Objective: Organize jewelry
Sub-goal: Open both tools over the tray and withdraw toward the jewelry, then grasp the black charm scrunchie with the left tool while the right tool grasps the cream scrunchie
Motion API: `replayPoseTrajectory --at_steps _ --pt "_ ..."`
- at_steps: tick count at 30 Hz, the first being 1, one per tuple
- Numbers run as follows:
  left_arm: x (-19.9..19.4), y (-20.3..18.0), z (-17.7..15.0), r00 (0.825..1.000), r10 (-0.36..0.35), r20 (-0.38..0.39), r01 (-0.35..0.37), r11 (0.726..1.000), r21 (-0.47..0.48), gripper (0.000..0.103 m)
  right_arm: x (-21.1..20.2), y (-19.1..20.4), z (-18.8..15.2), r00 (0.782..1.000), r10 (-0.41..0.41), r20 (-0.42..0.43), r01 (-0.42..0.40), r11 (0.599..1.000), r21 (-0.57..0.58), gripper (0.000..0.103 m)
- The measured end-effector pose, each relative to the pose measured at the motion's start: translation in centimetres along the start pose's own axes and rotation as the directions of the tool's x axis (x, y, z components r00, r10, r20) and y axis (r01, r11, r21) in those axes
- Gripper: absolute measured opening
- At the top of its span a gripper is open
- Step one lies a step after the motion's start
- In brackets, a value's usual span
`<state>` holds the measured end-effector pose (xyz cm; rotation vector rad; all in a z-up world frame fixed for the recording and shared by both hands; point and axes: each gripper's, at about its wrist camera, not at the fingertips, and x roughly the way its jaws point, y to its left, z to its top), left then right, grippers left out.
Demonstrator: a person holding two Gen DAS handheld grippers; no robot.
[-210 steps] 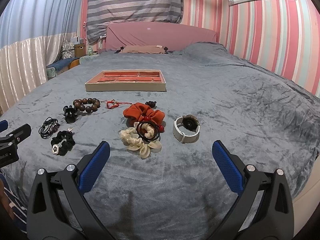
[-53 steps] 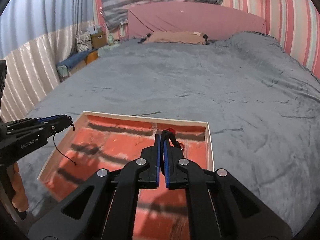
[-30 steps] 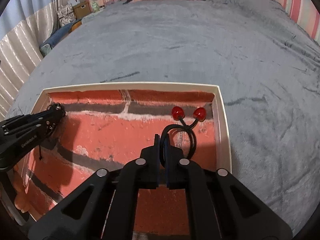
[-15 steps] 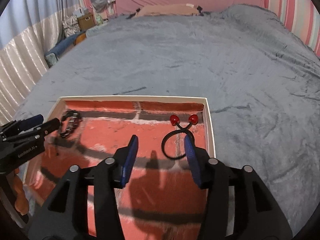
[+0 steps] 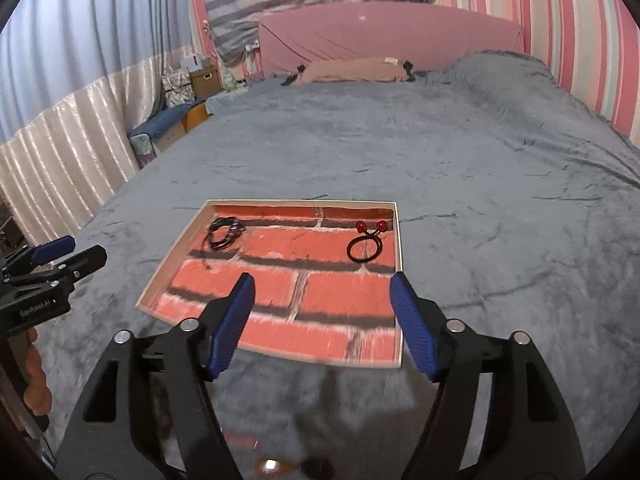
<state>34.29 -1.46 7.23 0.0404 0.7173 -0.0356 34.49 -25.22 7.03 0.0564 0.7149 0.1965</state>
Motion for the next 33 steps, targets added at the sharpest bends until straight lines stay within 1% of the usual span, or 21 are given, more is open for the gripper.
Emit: replayPoseTrajectory --at_steps 1,4,5,6,7,9,11,14,17,19,22,26,28,31,33 --pt "-0.9 0.1 -0.3 1.000 0.000 0.011 0.000 1.000 -0.002 0.082 -1.2 0.2 -0.6 1.000 0.003 0.008 -0.003 1.000 -0.001 0.074" --pt "-4.3 0.8 -1.7 0.999 -0.007 0.039 0.008 1.000 -0.012 0.082 -4.0 1.1 -2.4 1.000 -0.001 0.021 0.002 1.000 -0.025 0.075" --pt "-5.5 1.1 -2.3 0.999 -0.015 0.049 0.016 1.000 -0.019 0.082 -5.2 1.5 -3.2 1.000 -0.006 0.026 0.007 0.999 -0.038 0.077" --pt "-6.3 1.3 -2.8 0.998 -0.022 0.057 0.024 0.999 -0.022 0.084 -6.0 1.8 -3.9 0.999 -0.008 0.031 0.010 0.999 -0.046 0.079" --pt "-7.2 1.4 -3.4 0.998 -0.026 0.064 0.028 0.999 -0.027 0.088 -6.8 2.0 -4.6 0.999 -0.008 0.037 0.010 0.999 -0.052 0.081" --pt "-8.9 1.9 -4.8 0.996 -0.026 0.084 0.029 0.999 -0.042 0.090 -8.5 2.7 -6.4 0.999 -0.012 0.051 0.015 0.998 -0.063 0.084" --pt "-10.4 2.2 -6.2 0.994 -0.028 0.102 0.032 0.999 -0.039 0.091 -9.7 3.1 -8.0 0.998 -0.020 0.061 0.024 0.997 -0.072 0.087" --pt "-12.3 2.1 -8.5 0.992 -0.010 0.124 0.014 1.000 -0.027 0.091 -11.0 3.2 -10.3 0.998 -0.026 0.060 0.029 0.998 -0.061 0.088" --pt "-13.8 2.0 -10.9 0.990 -0.014 0.140 0.016 1.000 -0.014 0.091 -11.9 3.2 -12.5 0.996 -0.052 0.067 0.056 0.997 -0.061 0.090" --pt "-14.5 1.8 -12.4 0.989 -0.010 0.145 0.011 1.000 -0.003 0.092 -12.5 3.1 -14.2 0.994 -0.077 0.075 0.082 0.995 -0.060 0.092" --pt "-14.7 1.6 -14.1 0.990 -0.021 0.136 0.022 1.000 -0.002 0.092 -13.0 2.8 -16.4 0.993 -0.095 0.072 0.098 0.994 -0.043 0.092" --pt "-14.6 1.8 -16.8 0.994 -0.033 0.108 0.034 0.999 -0.011 0.092 -13.2 2.5 -19.0 0.990 -0.128 0.057 0.129 0.992 -0.015 0.092" --pt "-14.4 2.0 -18.1 0.995 -0.027 0.091 0.028 1.000 -0.014 0.092 -13.2 2.4 -20.0 0.988 -0.146 0.054 0.147 0.989 -0.017 0.092" --pt "-13.9 2.4 -19.7 0.997 -0.045 0.066 0.047 0.998 -0.034 0.092 -13.2 2.8 -21.8 0.983 -0.175 0.055 0.177 0.984 -0.034 0.092" --pt "-13.5 2.6 -20.5 0.998 -0.042 0.052 0.045 0.998 -0.044 0.092 -13.1 3.0 -22.6 0.980 -0.192 0.058 0.195 0.980 -0.037 0.092"
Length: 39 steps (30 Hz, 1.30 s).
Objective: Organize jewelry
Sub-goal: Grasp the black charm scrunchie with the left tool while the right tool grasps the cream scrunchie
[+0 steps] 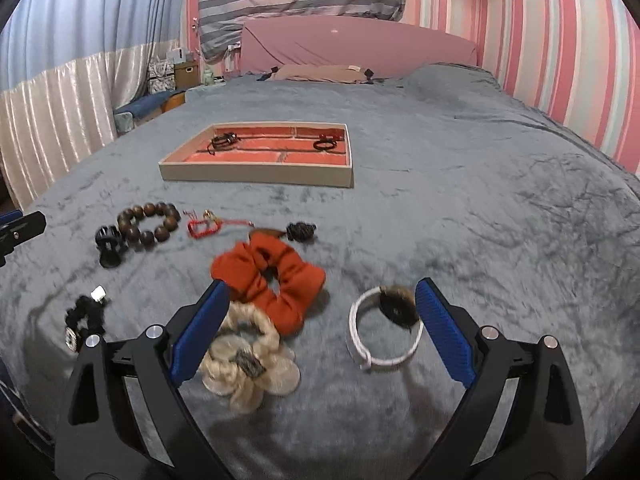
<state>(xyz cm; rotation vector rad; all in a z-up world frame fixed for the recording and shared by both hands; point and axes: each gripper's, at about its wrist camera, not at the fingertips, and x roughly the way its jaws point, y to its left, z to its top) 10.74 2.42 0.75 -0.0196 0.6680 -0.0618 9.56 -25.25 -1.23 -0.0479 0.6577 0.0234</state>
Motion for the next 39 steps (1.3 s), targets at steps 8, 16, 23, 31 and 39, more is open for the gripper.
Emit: replayPoseTrajectory --at_steps 8,16,23,31,39 --pt "1.3 0.1 -2.9 0.999 0.015 -0.040 -0.015 1.000 0.005 0.092 1.4 1.0 -2.6 1.000 -0.022 -0.023 0.021 1.000 -0.008 0.092" --pt "3.0 0.7 -4.8 0.996 0.025 -0.083 -0.026 1.000 -0.004 0.092 1.8 -0.5 -3.4 0.997 -0.072 -0.022 0.073 0.997 0.027 0.090" --pt "3.8 0.6 -5.4 0.996 0.025 -0.088 -0.024 1.000 0.015 0.092 2.2 -3.2 -3.3 0.995 -0.100 -0.028 0.102 0.990 0.096 0.084" --pt "4.6 0.3 -6.2 0.994 0.021 -0.105 -0.017 0.999 0.036 0.092 2.2 -1.9 -3.4 0.999 -0.044 -0.027 0.047 0.995 0.089 0.083" --pt "5.4 -0.1 -6.8 0.991 -0.004 -0.130 0.013 0.998 0.066 0.073 3.6 0.8 -3.9 0.998 -0.005 -0.065 0.008 0.999 0.053 0.077"
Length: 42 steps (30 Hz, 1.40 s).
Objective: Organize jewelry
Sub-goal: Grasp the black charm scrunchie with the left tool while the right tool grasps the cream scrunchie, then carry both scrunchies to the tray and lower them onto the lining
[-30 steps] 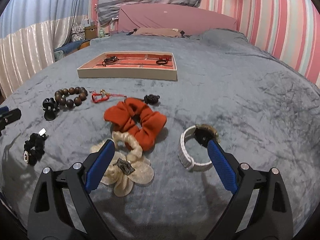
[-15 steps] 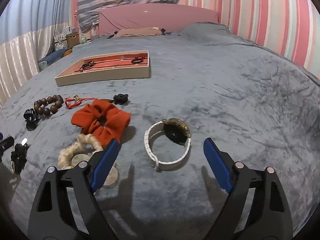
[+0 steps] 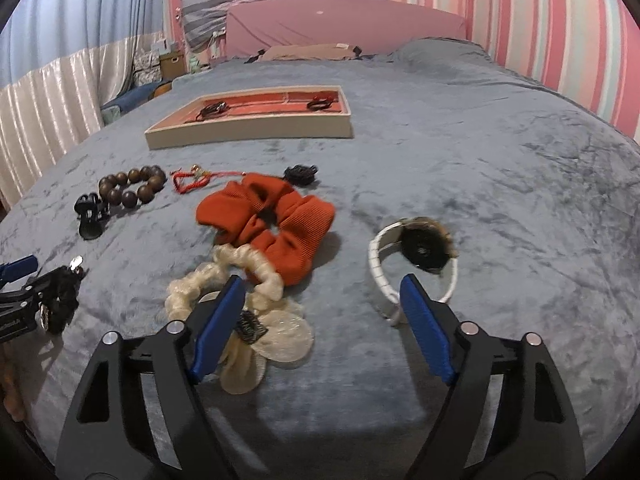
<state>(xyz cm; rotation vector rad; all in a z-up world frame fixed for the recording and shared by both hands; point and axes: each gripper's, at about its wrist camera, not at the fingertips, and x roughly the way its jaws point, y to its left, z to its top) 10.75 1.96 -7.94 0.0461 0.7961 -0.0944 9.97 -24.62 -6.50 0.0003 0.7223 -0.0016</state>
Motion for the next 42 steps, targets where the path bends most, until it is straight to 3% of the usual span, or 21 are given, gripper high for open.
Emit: replayPoseTrajectory --at_steps 1,5,9,15,22,27,29,42 --pt "0.4 -0.1 -0.1 1.000 -0.004 -0.014 0.004 1.000 0.004 0.066 0.1 0.2 0.0 1.000 0.001 -0.005 -0.001 1.000 -0.001 0.076" --pt "0.6 -0.2 -0.2 1.000 -0.014 -0.019 0.014 1.000 0.010 0.060 0.8 0.6 0.0 0.999 0.006 -0.031 -0.006 1.000 0.010 0.068" --pt "0.2 -0.6 -0.5 0.999 -0.030 -0.020 0.030 0.999 0.016 0.046 0.9 1.1 -0.3 0.999 0.013 -0.037 -0.013 1.000 0.004 0.064" --pt "0.2 -0.4 -0.7 0.998 -0.056 -0.014 0.056 0.998 -0.003 0.036 1.2 1.4 -0.7 0.998 0.045 -0.053 -0.044 0.999 0.016 0.051" --pt "0.7 -0.3 -0.4 0.997 -0.072 -0.014 0.072 0.997 -0.020 0.020 1.2 2.1 -0.9 0.995 0.082 -0.050 -0.081 0.997 0.012 0.027" --pt "0.7 -0.2 -0.4 0.997 -0.071 -0.014 0.071 0.997 -0.021 0.017 1.0 2.2 -0.9 0.995 0.087 -0.042 -0.087 0.996 0.012 0.019" --pt "0.7 -0.2 -0.4 0.997 -0.071 -0.013 0.070 0.997 -0.021 0.015 0.7 2.1 -0.9 0.995 0.092 -0.029 -0.092 0.996 0.023 0.011" --pt "-0.3 -0.2 0.7 0.997 -0.080 0.015 0.080 0.996 -0.024 0.013 -1.2 1.1 0.2 0.995 0.090 0.033 -0.091 0.995 0.037 0.010"
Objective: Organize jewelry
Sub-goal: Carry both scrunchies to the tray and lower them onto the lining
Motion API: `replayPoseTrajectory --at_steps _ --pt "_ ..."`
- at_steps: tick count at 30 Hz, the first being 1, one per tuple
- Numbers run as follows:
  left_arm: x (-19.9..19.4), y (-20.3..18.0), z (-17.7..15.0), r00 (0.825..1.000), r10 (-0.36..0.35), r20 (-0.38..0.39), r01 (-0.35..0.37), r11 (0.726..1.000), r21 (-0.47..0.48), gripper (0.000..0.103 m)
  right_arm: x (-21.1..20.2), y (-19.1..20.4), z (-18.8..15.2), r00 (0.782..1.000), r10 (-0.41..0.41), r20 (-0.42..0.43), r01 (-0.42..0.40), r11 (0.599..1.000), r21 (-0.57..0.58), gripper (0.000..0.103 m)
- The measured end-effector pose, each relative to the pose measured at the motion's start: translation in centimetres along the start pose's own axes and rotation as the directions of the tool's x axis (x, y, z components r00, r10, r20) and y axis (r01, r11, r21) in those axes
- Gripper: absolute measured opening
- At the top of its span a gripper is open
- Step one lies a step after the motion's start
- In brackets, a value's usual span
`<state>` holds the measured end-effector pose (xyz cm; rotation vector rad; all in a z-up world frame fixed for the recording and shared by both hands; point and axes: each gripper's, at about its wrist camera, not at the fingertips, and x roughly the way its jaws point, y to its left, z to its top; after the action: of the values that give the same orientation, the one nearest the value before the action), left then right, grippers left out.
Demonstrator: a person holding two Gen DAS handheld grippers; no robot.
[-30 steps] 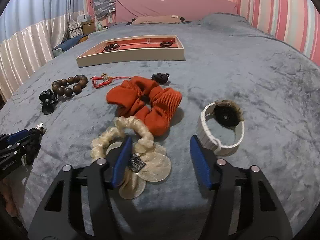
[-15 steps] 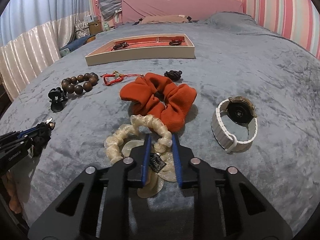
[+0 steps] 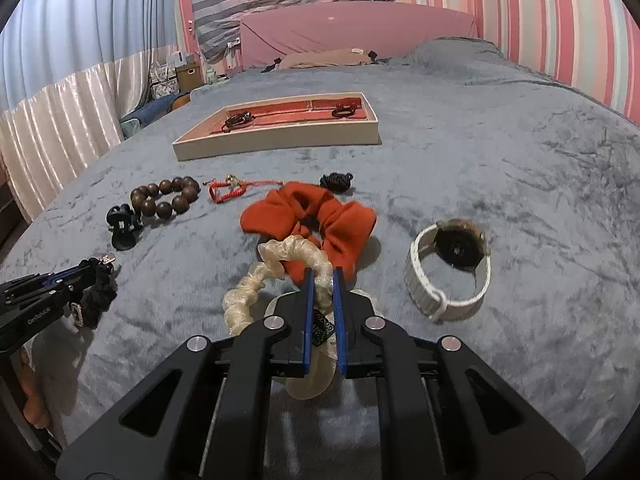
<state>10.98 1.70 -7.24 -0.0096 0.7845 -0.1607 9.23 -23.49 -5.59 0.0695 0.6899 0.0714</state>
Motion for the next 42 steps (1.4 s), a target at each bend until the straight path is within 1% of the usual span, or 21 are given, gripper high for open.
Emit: replayPoseTrajectory --at_steps 5,10,16,22,26,29,32,34,37,39,42 --pt "-0.7 -0.4 1.5 0.999 -0.010 0.033 0.009 1.000 0.009 0.013 -0.7 -0.2 1.3 0.999 0.007 0.031 -0.007 1.000 -0.001 0.010" --pt "-1.0 -1.0 4.0 0.998 -0.025 0.066 0.023 0.999 0.029 0.013 -0.5 -0.9 4.0 0.998 0.029 0.051 -0.030 0.999 0.017 0.010" --pt "-1.2 -1.6 8.1 0.993 -0.056 0.106 0.051 0.998 0.045 0.013 0.6 -1.4 7.9 0.996 0.032 0.079 -0.033 0.999 0.014 0.010" --pt "-0.2 -2.5 12.8 0.990 -0.072 0.119 0.063 0.995 0.073 0.013 3.6 -2.0 12.4 0.997 0.047 0.066 -0.049 0.999 0.024 0.010" --pt "2.1 -3.1 16.9 0.991 -0.070 0.111 0.060 0.995 0.084 0.013 5.8 -1.9 15.1 0.997 0.036 0.064 -0.036 0.999 0.002 0.010" --pt "4.1 -3.3 19.0 0.994 -0.066 0.092 0.058 0.995 0.086 0.013 7.9 -2.0 16.9 0.998 0.032 0.053 -0.033 0.999 0.004 0.010" --pt "6.3 -3.6 21.0 0.995 -0.043 0.091 0.035 0.995 0.090 0.013 10.1 -2.0 18.6 0.998 0.030 0.046 -0.031 0.999 0.013 0.010" --pt "7.9 -3.6 22.2 0.996 -0.037 0.083 0.030 0.996 0.081 0.013 11.8 -1.9 19.9 0.999 0.010 0.044 -0.010 1.000 -0.001 0.010" --pt "10.8 -2.9 24.2 0.998 -0.030 0.052 0.028 0.999 0.043 0.013 13.9 -2.1 21.6 0.999 -0.006 0.033 0.006 1.000 0.002 0.010" --pt "13.1 -2.5 25.6 0.999 -0.016 0.029 0.015 1.000 0.027 0.013 15.7 -2.3 22.9 1.000 -0.012 0.018 0.012 1.000 0.013 0.010" --pt "15.8 -2.0 27.7 1.000 0.015 0.020 -0.016 1.000 0.027 0.013 18.1 -2.5 24.5 0.999 -0.036 0.004 0.036 0.999 0.007 0.010"
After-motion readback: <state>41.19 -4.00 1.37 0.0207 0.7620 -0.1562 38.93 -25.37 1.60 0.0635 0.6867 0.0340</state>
